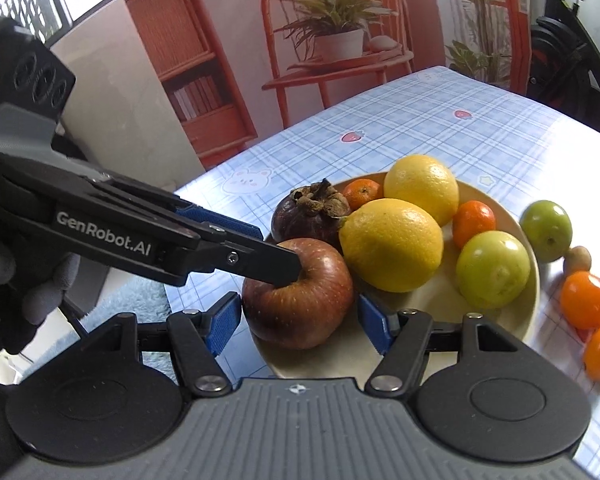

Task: Organize fruits
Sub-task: 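Carry the red apple with the left tool and lower it onto the plate, then move the open left tool to the brown kiwi on the tablecloth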

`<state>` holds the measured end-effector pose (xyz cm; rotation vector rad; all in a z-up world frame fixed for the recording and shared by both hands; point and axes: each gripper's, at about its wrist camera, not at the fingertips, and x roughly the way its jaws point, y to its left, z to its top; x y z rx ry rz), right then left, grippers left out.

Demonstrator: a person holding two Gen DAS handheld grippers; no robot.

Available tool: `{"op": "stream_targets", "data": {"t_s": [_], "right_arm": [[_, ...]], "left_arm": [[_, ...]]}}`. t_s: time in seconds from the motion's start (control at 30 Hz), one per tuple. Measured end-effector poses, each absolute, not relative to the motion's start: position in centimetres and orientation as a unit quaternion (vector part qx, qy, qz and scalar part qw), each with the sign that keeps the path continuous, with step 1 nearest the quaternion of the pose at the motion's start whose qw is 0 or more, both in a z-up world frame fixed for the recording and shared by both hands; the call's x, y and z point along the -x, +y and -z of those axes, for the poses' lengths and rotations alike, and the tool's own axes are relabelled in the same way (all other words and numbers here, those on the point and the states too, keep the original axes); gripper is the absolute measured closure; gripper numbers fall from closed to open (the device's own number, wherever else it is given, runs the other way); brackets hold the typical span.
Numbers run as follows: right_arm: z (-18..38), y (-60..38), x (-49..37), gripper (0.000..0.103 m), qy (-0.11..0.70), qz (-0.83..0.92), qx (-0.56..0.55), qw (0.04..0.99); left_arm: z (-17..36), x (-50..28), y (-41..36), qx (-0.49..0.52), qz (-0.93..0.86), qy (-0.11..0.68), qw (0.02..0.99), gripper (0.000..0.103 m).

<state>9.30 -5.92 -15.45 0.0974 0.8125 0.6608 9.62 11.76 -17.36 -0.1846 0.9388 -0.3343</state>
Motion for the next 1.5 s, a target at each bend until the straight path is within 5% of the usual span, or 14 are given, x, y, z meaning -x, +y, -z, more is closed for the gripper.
{"op": "stream_targets", "data": {"t_s": [0.6, 0.97, 1.23, 1.5], "right_arm": [[11.8, -14.1, -7.0, 0.036, 0.299, -0.171, -0.106, 0.933], [12.6, -20.1, -7.7, 0.049, 0.293, -0.072, -0.132, 0.944], [14.8, -21.9, -10.0, 0.072, 0.321, -0.066, -0.115, 0.938], [17.3, -23.3, -13.6, 0.073, 0.353, -0.071, -0.157, 0.92]], "left_arm": [[17.4, -9.3, 11.9, 0.098, 0.146, 0.446, 0.877, 0.048], [16.4, -9.0, 11.5, 0.102, 0.142, 0.419, 0.891, 0.052], [13.5, -10.8, 9.5, 0.099, 0.173, 0.389, 0.899, 0.058], [12.6, -15.1, 5.6, 0.095, 0.198, 0.389, 0.895, 0.064]]}}
